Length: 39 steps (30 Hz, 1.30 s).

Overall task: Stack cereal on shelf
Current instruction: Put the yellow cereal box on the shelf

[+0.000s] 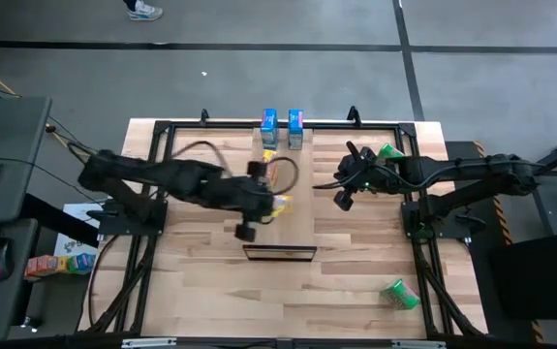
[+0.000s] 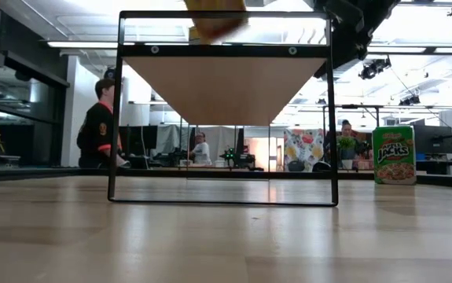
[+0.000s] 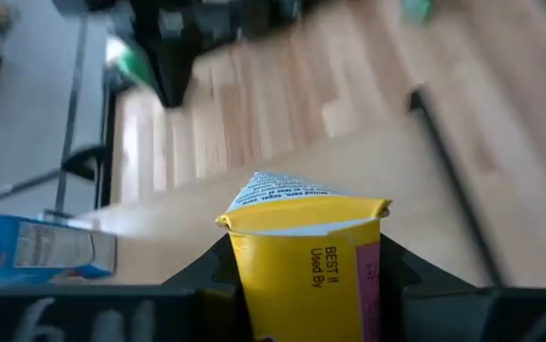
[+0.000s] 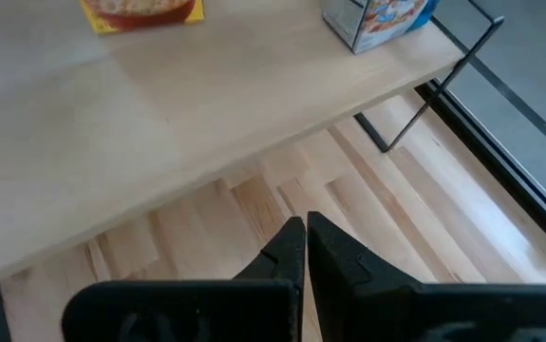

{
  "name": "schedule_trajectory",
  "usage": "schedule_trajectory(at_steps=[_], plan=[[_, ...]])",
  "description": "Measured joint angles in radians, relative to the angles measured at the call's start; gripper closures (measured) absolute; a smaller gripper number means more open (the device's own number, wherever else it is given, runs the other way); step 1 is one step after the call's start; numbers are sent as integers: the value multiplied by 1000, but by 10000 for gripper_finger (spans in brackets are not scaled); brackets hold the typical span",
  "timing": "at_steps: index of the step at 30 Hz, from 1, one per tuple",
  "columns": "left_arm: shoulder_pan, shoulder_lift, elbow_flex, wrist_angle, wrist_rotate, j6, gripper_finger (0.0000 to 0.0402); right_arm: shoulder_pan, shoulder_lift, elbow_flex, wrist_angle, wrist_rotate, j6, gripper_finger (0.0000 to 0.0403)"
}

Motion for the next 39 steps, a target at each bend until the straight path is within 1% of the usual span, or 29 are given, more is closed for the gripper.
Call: schedule_trajectory(at_steps=[4,6,8,11,15,21,26,29,36,39], plan=[[36,78,0,-15,2,26,300,0,38,0,2,0,1,402],[46,105,0,-17,24,59,300,0,56,0,9,4,0,402],[53,121,0,-10,43,93,300,0,71,0,13,6,0,402],[62,131,1,0,46,97,291,0,79,0,21,8,0,402],[77,131,1,14,44,83,258,0,73,0,26,8,0,402],[96,131,1,125,44,82,196,0,64,0,37,9,-18,402],[114,131,1,139,45,82,165,0,64,0,35,9,-18,402],[125,131,1,140,44,82,159,0,64,0,37,9,-19,402],[144,131,1,131,44,99,160,0,64,0,36,9,-19,402],[138,111,0,124,26,100,159,0,63,0,49,10,-59,402]])
